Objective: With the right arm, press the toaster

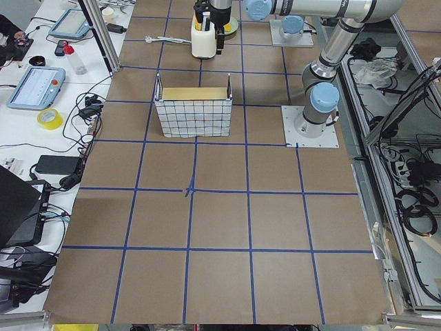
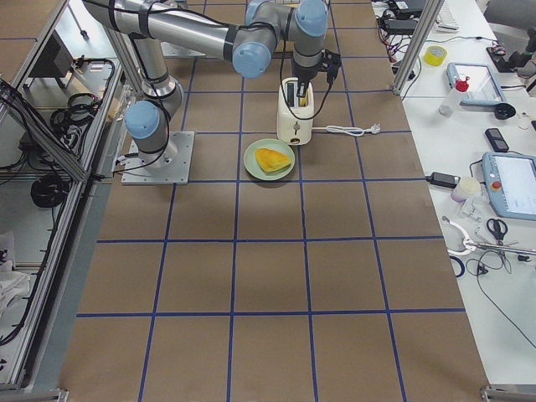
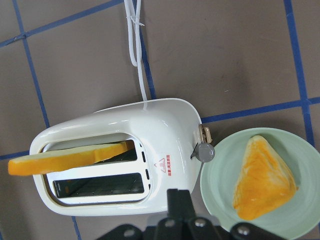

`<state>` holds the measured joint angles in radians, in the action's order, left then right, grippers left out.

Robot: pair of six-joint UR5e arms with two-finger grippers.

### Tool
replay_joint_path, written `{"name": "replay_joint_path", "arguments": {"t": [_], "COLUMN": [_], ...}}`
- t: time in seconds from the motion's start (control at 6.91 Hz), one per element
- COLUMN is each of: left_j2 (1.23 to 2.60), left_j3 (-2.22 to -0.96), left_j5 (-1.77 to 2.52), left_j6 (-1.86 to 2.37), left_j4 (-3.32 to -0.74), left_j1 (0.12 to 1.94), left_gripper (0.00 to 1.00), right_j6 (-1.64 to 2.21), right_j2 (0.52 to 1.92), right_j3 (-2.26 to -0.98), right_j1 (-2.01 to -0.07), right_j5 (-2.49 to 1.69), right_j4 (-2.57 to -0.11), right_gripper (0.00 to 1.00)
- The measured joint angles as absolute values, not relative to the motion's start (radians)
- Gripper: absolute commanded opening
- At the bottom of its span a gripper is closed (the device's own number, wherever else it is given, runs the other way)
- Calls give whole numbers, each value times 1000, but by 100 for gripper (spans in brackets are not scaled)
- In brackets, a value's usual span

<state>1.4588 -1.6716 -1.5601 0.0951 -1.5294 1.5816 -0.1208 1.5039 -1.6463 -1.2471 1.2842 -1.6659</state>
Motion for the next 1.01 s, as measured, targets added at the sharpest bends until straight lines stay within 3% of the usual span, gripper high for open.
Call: {"name": "replay_joint_path", "arguments": {"t": [1.01], "left_j2": [1459], "left_j3": [-1672], "left_j5": [-1560], "left_j6": [95], "left_j4": [-1529], "left_j1": [1582], "left_gripper": [100], "right_j6": [-314], "right_j2": [1422], "right_j3": [-1831], "right_j1": [-1155], "right_j5": [1137], "right_j4": [-1866], "right_gripper": [0]}}
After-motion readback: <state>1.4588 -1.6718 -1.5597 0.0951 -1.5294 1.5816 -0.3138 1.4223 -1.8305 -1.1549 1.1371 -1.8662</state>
